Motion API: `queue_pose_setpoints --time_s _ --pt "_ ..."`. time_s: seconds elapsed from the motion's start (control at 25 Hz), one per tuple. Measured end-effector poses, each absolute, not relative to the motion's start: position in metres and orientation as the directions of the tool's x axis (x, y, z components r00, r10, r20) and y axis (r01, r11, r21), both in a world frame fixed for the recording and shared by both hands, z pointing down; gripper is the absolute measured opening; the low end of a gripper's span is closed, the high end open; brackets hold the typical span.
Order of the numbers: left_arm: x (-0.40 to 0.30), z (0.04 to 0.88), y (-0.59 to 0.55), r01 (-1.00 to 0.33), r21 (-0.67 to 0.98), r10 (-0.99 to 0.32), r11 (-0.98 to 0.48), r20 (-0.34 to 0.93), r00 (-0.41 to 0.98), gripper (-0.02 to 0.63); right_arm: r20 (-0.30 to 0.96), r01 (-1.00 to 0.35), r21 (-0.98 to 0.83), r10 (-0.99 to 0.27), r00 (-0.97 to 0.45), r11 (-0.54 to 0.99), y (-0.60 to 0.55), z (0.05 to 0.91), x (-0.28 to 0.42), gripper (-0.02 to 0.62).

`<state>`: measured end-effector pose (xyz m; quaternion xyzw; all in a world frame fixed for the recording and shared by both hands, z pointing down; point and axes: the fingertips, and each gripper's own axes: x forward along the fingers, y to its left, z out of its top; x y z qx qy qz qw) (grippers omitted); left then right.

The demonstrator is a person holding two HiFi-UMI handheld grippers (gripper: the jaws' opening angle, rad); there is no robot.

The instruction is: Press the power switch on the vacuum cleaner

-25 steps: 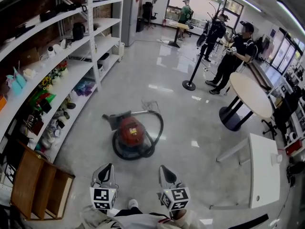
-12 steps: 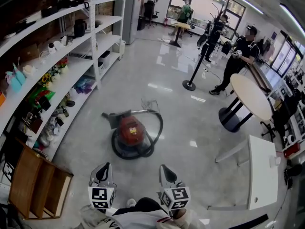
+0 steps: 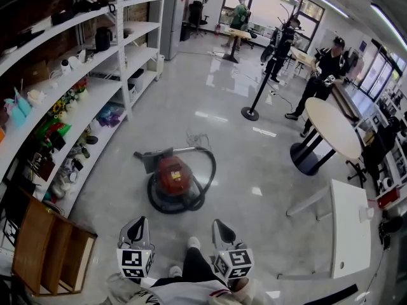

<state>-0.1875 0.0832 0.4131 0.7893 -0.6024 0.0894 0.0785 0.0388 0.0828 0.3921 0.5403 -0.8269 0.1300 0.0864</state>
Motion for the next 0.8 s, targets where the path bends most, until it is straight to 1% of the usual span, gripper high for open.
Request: queue_pose_setpoints --time_s 0.8 --pt "-0.188 0.418 0.054 -0.970 0.013 -0.938 -0.242 0.253 0.237 0.000 0.291 -0.906 -0.137 -0.858 -0.423 0.400 0.048 0.398 0.037 0.000"
